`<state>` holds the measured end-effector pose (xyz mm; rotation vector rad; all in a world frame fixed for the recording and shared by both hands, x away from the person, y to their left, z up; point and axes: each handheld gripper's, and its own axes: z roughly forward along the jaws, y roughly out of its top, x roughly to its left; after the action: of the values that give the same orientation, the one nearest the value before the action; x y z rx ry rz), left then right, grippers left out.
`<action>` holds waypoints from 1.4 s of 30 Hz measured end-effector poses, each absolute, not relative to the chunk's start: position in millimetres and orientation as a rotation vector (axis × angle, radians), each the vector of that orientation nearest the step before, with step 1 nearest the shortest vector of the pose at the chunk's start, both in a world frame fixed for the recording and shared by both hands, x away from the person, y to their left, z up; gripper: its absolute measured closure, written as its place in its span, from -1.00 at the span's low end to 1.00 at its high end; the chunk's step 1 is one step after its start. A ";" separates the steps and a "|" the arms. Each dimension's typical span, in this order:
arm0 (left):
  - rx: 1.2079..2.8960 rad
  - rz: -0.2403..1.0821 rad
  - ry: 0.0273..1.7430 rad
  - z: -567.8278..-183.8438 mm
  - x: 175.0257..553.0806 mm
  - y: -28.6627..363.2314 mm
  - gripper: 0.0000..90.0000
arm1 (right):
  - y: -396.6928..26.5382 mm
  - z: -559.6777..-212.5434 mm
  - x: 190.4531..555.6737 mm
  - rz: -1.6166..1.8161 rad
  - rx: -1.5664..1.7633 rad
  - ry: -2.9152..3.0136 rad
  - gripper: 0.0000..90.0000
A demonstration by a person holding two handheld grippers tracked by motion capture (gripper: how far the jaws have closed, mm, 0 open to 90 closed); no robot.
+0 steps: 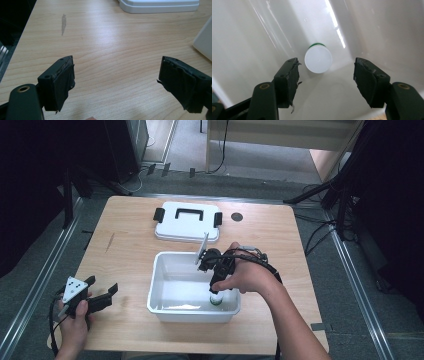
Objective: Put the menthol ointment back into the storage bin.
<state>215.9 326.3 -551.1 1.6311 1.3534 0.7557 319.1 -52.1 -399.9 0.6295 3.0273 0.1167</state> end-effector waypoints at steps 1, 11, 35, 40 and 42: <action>1.631 0.755 1.354 -551.1 215.9 326.3 -0.68 | -53.8 -394.6 318.8 0.126 0.641 3.023 -0.16; 1.634 0.754 1.354 -551.0 216.0 325.9 -0.68 | -75.8 -359.7 318.0 0.207 0.690 2.970 -0.14; 1.641 0.759 1.356 -551.0 215.9 325.3 -0.68 | -184.3 -385.1 319.1 0.243 0.998 2.872 -0.17; 1.642 0.761 1.355 -551.1 216.1 325.1 -0.68 | -205.7 -403.1 313.4 0.326 1.047 2.831 -0.24; 1.642 0.761 1.355 -551.0 216.1 325.1 -0.68 | -209.8 -406.4 311.8 0.364 1.062 2.812 -0.27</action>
<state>216.1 325.1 -551.0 1.6420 1.3547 0.7605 311.8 -209.8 -406.4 1.0617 2.8116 0.3642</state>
